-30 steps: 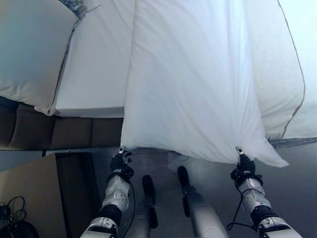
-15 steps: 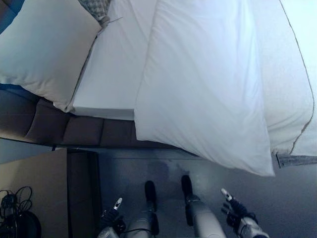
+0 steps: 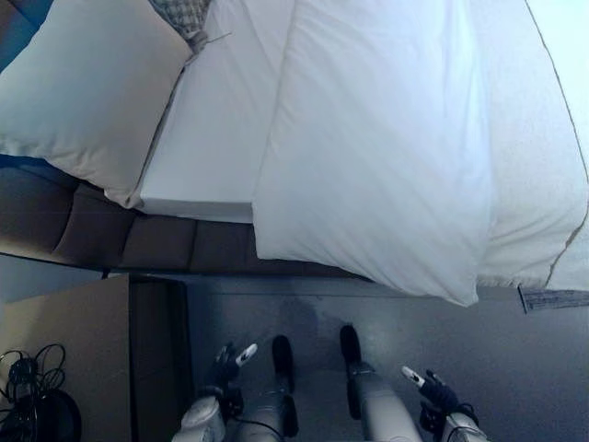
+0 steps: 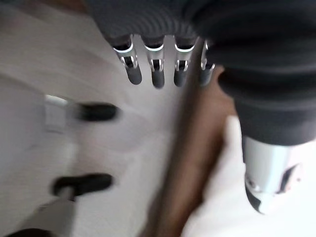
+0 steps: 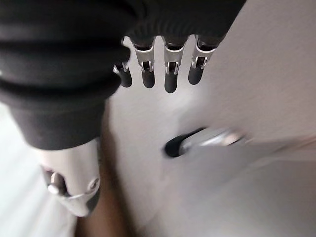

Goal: Make the bed

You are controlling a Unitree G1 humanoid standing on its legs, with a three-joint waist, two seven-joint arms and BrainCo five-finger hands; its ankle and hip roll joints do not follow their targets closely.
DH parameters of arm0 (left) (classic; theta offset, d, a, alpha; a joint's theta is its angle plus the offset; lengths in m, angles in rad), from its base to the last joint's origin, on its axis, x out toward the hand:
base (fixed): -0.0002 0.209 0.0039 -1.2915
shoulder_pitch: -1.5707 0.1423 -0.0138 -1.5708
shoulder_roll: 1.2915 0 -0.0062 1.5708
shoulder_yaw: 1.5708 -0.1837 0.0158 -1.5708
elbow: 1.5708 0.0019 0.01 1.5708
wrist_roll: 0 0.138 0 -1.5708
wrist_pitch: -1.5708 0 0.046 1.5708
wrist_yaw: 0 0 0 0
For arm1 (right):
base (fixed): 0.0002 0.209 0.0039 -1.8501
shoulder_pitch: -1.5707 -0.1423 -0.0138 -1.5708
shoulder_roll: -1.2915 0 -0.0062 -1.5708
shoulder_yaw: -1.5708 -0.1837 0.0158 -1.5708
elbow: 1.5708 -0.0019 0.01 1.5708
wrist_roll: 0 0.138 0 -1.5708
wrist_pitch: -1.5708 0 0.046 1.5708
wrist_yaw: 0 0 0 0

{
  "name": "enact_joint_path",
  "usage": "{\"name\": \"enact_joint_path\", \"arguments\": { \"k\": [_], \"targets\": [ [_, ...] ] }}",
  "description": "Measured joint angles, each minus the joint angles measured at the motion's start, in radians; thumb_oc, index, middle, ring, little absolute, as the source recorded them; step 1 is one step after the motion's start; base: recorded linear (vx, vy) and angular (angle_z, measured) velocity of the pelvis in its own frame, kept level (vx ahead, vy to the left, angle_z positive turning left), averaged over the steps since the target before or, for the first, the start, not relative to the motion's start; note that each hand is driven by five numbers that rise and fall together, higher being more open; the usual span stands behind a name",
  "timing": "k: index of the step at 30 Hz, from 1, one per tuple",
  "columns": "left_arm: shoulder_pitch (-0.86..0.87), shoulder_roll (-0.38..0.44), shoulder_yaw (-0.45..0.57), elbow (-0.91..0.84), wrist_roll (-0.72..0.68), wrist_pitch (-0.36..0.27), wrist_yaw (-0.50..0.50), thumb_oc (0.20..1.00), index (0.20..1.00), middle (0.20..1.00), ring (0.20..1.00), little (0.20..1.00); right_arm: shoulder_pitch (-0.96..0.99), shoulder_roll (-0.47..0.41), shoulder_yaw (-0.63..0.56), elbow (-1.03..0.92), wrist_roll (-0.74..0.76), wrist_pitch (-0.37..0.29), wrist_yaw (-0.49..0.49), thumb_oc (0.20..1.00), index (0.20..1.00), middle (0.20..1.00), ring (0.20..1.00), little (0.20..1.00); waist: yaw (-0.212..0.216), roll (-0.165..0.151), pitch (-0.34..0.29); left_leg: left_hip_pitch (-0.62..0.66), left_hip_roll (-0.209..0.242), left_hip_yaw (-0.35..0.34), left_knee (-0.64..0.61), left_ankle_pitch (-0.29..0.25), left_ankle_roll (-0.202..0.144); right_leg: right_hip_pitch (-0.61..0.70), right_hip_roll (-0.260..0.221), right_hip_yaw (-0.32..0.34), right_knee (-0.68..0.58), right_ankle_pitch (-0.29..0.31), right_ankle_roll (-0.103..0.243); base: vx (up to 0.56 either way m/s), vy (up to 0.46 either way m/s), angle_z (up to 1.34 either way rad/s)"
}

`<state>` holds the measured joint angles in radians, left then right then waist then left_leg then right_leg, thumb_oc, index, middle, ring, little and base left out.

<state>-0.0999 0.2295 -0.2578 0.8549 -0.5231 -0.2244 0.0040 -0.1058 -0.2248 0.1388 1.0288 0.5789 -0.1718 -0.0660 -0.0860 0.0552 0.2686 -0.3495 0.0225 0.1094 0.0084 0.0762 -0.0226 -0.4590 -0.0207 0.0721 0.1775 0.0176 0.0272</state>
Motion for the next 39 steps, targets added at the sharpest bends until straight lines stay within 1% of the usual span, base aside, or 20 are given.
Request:
{"name": "enact_joint_path", "arguments": {
  "k": [1,3,4,5,6,9,11,13,16,17,19,20,21,24,27,29,32,34,36,39],
  "targets": [
    [-0.005,0.007,-0.004,-0.012,0.0,-0.004,-0.006,1.0,1.0,1.0,1.0,1.0,0.0,-0.001,0.003,-0.021,0.0,-0.005,-0.001,1.0,1.0,1.0,1.0,1.0,-0.005,0.0,0.0,0.0,0.0,0.0,0.0,0.002,0.0,0.0,0.0,0.0,0.001,0.0,0.0,0.0,0.0,0.0],
    [-0.051,0.048,-0.069,-0.066,0.01,-0.018,-0.032,1.0,1.0,1.0,1.0,1.0,-0.022,-0.018,0.05,-0.147,-0.001,-0.027,-0.006,1.0,1.0,1.0,1.0,1.0,-0.015,0.0,0.0,-0.01,-0.002,0.003,0.001,0.005,0.0,-0.015,0.0,0.005,0.009,0.0,0.001,-0.03,-0.003,-0.04],
    [-0.063,0.052,-0.079,-0.071,0.01,-0.021,-0.04,1.0,1.0,1.0,1.0,1.0,-0.028,-0.03,0.075,-0.173,-0.001,-0.027,-0.008,1.0,1.0,1.0,1.0,1.0,-0.021,0.0,0.0,-0.014,-0.002,0.006,0.001,0.005,0.0,-0.022,0.0,0.006,0.011,0.001,0.002,-0.04,-0.017,-0.08],
    [-0.09,0.056,-0.098,-0.087,0.008,-0.023,-0.057,1.0,1.0,1.0,1.0,1.0,-0.039,-0.066,0.137,-0.238,-0.01,-0.028,-0.002,1.0,1.0,1.0,1.0,1.0,-0.023,0.0,0.0,-0.025,-0.002,0.011,0.001,0.007,0.002,-0.035,0.0,0.01,0.013,0.004,0.004,-0.02,-0.012,-0.08],
    [-0.12,0.055,-0.104,-0.099,0.008,-0.028,-0.071,1.0,1.0,1.0,1.0,1.0,-0.057,-0.074,0.146,-0.264,-0.017,-0.042,0.013,1.0,1.0,1.0,1.0,1.0,-0.025,0.0,0.0,-0.029,-0.002,0.014,0.001,0.009,0.002,-0.04,0.0,0.013,0.012,0.005,0.005,-0.04,-0.017,-0.07],
    [-0.243,0.057,-0.181,-0.099,-0.007,-0.024,-0.116,1.0,1.0,1.0,1.0,1.0,-0.195,-0.111,0.212,-0.283,-0.015,-0.044,0.05,1.0,1.0,1.0,1.0,1.0,-0.033,-0.001,0.001,-0.059,-0.004,0.021,0.014,0.012,0.005,-0.069,0.001,0.022,0.019,0.012,0.008,-0.06,-0.016,-0.06],
    [-0.328,0.049,-0.207,-0.118,-0.011,-0.025,-0.138,1.0,1.0,1.0,1.0,1.0,-0.284,-0.121,0.226,-0.296,-0.011,-0.052,0.074,1.0,1.0,1.0,1.0,1.0,-0.036,-0.001,0.005,-0.092,-0.005,0.024,0.019,0.022,0.006,-0.106,0.001,0.026,0.028,0.022,0.009,-0.1,-0.036,-0.03],
    [-0.42,0.051,-0.262,-0.116,-0.012,-0.025,-0.146,1.0,1.0,1.0,1.0,1.0,-0.357,-0.137,0.266,-0.283,0.007,-0.056,0.101,1.0,1.0,1.0,1.0,1.0,-0.036,-0.005,0.027,-0.119,-0.004,0.021,0.047,0.023,0.005,-0.124,0.001,0.025,0.039,0.024,0.006,-0.09,-0.037,0.04],
    [-0.533,0.043,-0.27,-0.119,-0.014,-0.025,-0.147,1.0,1.0,1.0,1.0,1.0,-0.462,-0.152,0.294,-0.286,0.017,-0.055,0.122,1.0,1.0,1.0,1.0,1.0,-0.036,-0.007,0.08,-0.143,-0.001,0.019,0.063,0.022,0.003,-0.148,0.004,0.019,0.056,0.027,0.005,-0.11,-0.068,0.05],
    [-0.589,0.069,-0.316,-0.111,-0.014,-0.021,-0.143,1.0,1.0,1.0,1.0,1.0,-0.501,-0.174,0.34,-0.276,0.024,-0.049,0.128,1.0,1.0,1.0,1.0,1.0,-0.039,-0.012,0.093,-0.191,-0.004,0.01,0.119,0.011,-0.002,-0.185,-0.002,0.019,0.098,0.012,0.006,-0.08,-0.071,0.11],
    [-0.658,0.067,-0.326,-0.104,-0.014,-0.023,-0.141,1.0,1.0,1.0,1.0,1.0,-0.554,-0.184,0.342,-0.271,0.035,-0.048,0.14,1.0,1.0,1.0,1.0,1.0,-0.039,-0.011,0.112,-0.23,-0.003,-0.003,0.142,0.002,-0.002,-0.222,0.0,0.015,0.122,0.011,0.005,-0.08,-0.079,0.14],
    [-0.726,0.07,-0.351,-0.078,-0.022,-0.025,-0.141,1.0,1.0,1.0,1.0,1.0,-0.625,-0.193,0.365,-0.251,0.048,-0.041,0.145,1.0,1.0,1.0,1.0,1.0,-0.042,-0.017,0.118,-0.287,-0.001,-0.004,0.194,-0.002,-0.006,-0.274,-0.002,0.012,0.165,0.003,0.006,-0.05,-0.069,0.14],
    [-0.792,0.077,-0.368,-0.052,-0.023,-0.025,-0.142,1.0,1.0,1.0,1.0,1.0,-0.696,-0.199,0.384,-0.223,0.056,-0.038,0.153,1.0,1.0,1.0,1.0,1.0,-0.044,-0.021,0.122,-0.35,0.005,-0.005,0.257,-0.027,-0.003,-0.327,0.001,0.013,0.21,-0.008,0.0,-0.04,-0.059,0.1],
    [-0.881,0.1,-0.391,-0.038,-0.041,-0.025,-0.142,1.0,1.0,1.0,1.0,1.0,-0.812,-0.206,0.39,-0.194,0.083,-0.033,0.163,1.0,1.0,1.0,1.0,1.0,-0.047,-0.029,0.127,-0.454,0.018,-0.004,0.367,-0.06,-0.005,-0.417,0.011,0.018,0.284,-0.018,-0.005,-0.04,-0.062,-0.06],
    [-0.981,0.127,-0.416,0.012,-0.041,-0.027,-0.138,1.0,1.0,1.0,1.0,1.0,-0.933,-0.22,0.438,-0.126,0.114,-0.021,0.164,1.0,1.0,1.0,1.0,1.0,-0.067,-0.039,0.132,-0.541,0.031,-0.012,0.469,-0.093,-0.008,-0.49,0.02,0.015,0.351,-0.037,-0.003,-0.03,-0.048,-0.03],
    [-1.05,0.134,-0.437,0.069,-0.036,-0.037,-0.113,1.0,1.0,1.0,1.0,1.0,-1.009,-0.221,0.463,-0.071,0.148,-0.017,0.163,1.0,1.0,1.0,1.0,1.0,-0.07,-0.042,0.133,-0.596,0.042,-0.013,0.525,-0.11,-0.006,-0.538,0.021,0.007,0.389,-0.041,-0.005,-0.02,-0.054,-0.06],
    [-1.15,0.149,-0.435,0.121,-0.036,-0.04,-0.075,1.0,1.0,1.0,1.0,1.0,-1.114,-0.223,0.485,0.012,0.197,-0.013,0.158,1.0,1.0,1.0,1.0,1.0,-0.07,-0.043,0.134,-0.678,0.046,-0.014,0.571,-0.114,-0.004,-0.618,0.018,-0.002,0.427,-0.035,-0.001,-0.01,-0.039,-0.06],
    [-1.23,0.172,-0.439,0.191,-0.035,-0.041,-0.046,1.0,1.0,1.0,1.0,1.0,-1.196,-0.222,0.507,0.077,0.22,0.0,0.153,1.0,1.0,1.0,1.0,1.0,-0.081,-0.044,0.134,-0.732,0.049,-0.017,0.609,-0.112,-0.008,-0.667,0.021,-0.003,0.449,-0.031,-0.002,0.0,0.0,0.0],
    [-1.252,0.206,-0.439,0.207,-0.035,-0.043,-0.028,1.0,1.0,1.0,1.0,1.0,-1.223,-0.224,0.512,0.094,0.221,0.002,0.15,1.0,1.0,1.0,1.0,1.0,-0.084,-0.044,0.134,-0.758,0.056,-0.02,0.628,-0.117,-0.009,-0.685,0.026,-0.005,0.455,-0.026,-0.004,0.0,-0.031,-0.07],
    [-1.289,0.216,-0.437,0.271,-0.034,-0.043,-0.01,1.0,1.0,1.0,1.0,1.0,-1.26,-0.232,0.53,0.136,0.22,0.005,0.148,1.0,1.0,1.0,1.0,1.0,-0.086,-0.044,0.134,-0.78,0.055,-0.024,0.638,-0.123,-0.006,-0.702,0.027,-0.006,0.459,-0.026,-0.004,0.0,-0.009,-0.02]
  ]
}}
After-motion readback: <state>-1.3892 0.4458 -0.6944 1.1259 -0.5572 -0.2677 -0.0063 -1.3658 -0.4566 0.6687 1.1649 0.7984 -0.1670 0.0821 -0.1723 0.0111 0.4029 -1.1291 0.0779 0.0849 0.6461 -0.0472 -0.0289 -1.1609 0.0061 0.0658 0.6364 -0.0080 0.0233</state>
